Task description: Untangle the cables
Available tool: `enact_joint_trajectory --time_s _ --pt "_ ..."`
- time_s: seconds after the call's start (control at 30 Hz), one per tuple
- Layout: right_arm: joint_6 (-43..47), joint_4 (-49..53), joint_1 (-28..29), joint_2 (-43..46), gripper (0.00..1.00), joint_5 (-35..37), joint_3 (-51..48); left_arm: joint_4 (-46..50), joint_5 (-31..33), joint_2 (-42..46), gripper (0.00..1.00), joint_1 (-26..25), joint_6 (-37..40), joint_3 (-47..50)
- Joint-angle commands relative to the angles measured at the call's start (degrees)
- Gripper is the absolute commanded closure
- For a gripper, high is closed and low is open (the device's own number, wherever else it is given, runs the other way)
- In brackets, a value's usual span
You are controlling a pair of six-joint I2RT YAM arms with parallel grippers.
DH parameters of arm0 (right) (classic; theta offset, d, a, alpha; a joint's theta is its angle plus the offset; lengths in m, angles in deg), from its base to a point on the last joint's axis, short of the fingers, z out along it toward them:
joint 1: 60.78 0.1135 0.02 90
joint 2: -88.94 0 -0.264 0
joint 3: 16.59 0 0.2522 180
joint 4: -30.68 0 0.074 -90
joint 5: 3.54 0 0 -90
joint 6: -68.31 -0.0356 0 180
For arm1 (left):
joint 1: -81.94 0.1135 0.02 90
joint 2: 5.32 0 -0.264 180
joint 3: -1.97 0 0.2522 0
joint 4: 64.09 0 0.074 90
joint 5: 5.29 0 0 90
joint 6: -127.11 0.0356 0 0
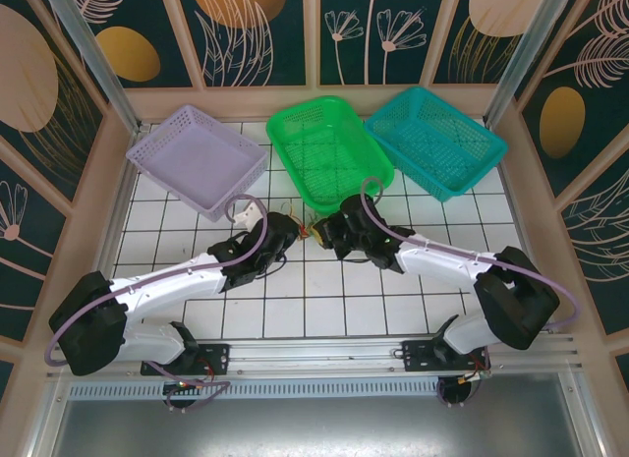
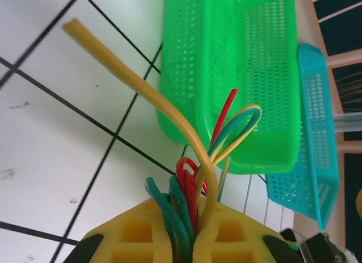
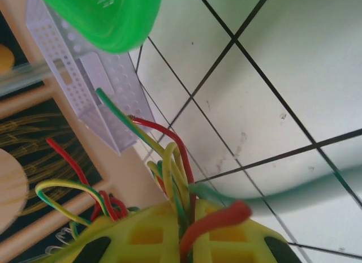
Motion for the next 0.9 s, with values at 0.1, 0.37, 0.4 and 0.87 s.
enact_joint_trajectory --time_s 0.1,0.37,0.4,0.87 --pt "1.0 -3.0 -7.3 6.0 1.0 -3.1 -4.3 -21.0 -9.7 4.1 1.0 -3.3 9.4 0.1" --pt "6.3 4.2 -21.7 8.7 1.0 -23.3 -3.5 -36.1 -17.9 3.6 1.0 -10.0 37.1 2.8" --pt "6.1 4.0 -23.0 8.9 1.0 -25.9 -4.2 -36.7 -17.6 3.3 1.0 -11.4 40.8 2.8" --pt "33.5 17.9 -29.8 22.7 1.0 -12.4 2.0 -22.8 -4.4 -2.2 0.33 -15.5 26.3 -5.8"
